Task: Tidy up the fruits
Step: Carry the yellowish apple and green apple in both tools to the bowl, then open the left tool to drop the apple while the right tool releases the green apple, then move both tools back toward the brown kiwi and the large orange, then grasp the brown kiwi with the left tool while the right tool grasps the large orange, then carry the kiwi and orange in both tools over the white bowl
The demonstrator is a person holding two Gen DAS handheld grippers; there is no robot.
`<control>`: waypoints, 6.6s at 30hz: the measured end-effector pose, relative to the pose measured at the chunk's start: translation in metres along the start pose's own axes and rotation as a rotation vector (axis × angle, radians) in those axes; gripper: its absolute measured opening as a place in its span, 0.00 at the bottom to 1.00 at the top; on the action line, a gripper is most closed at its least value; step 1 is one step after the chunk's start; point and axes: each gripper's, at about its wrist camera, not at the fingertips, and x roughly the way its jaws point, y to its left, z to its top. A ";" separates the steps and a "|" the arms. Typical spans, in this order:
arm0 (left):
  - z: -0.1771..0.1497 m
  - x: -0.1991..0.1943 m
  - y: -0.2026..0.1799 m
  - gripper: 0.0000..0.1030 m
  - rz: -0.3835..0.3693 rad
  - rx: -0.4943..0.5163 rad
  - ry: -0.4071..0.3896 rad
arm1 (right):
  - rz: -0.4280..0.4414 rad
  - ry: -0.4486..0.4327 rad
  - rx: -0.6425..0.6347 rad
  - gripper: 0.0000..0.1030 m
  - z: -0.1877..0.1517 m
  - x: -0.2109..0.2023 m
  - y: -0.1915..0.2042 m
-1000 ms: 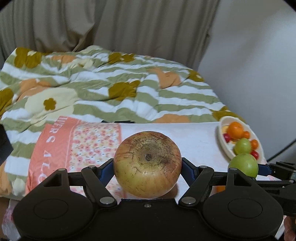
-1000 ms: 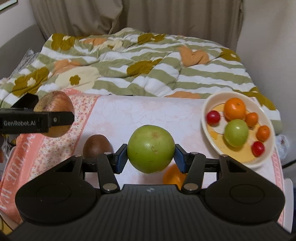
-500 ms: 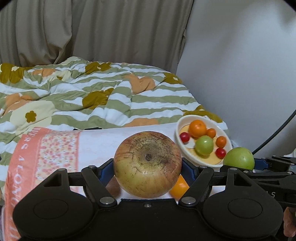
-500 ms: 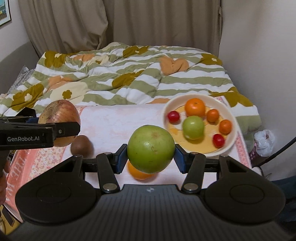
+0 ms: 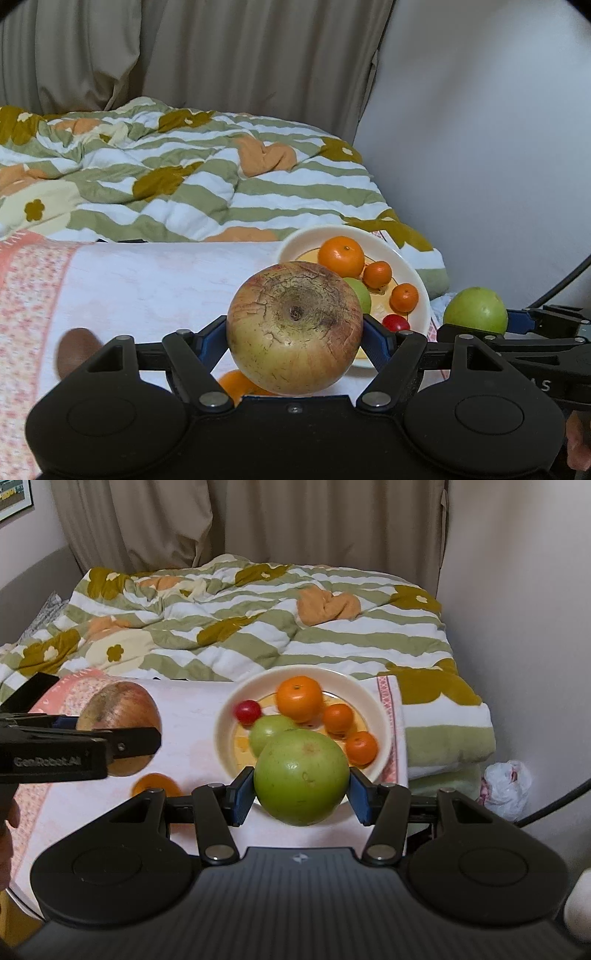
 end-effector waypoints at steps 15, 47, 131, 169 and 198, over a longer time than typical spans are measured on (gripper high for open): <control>0.014 0.076 -0.019 0.75 0.063 0.079 0.038 | 0.034 0.036 0.023 0.66 0.016 0.048 -0.032; 0.003 0.038 -0.011 0.99 0.125 0.103 -0.012 | 0.094 0.042 0.060 0.66 0.030 0.105 -0.048; -0.058 0.023 0.171 0.58 0.105 0.165 0.022 | -0.155 -0.012 0.248 0.98 -0.065 0.085 0.167; -0.051 -0.078 0.134 0.57 -0.023 0.192 -0.110 | -0.139 -0.070 0.262 0.74 -0.054 -0.007 0.164; -0.030 -0.024 -0.050 0.57 0.031 0.074 -0.161 | -0.041 -0.090 0.134 0.74 -0.037 -0.036 -0.041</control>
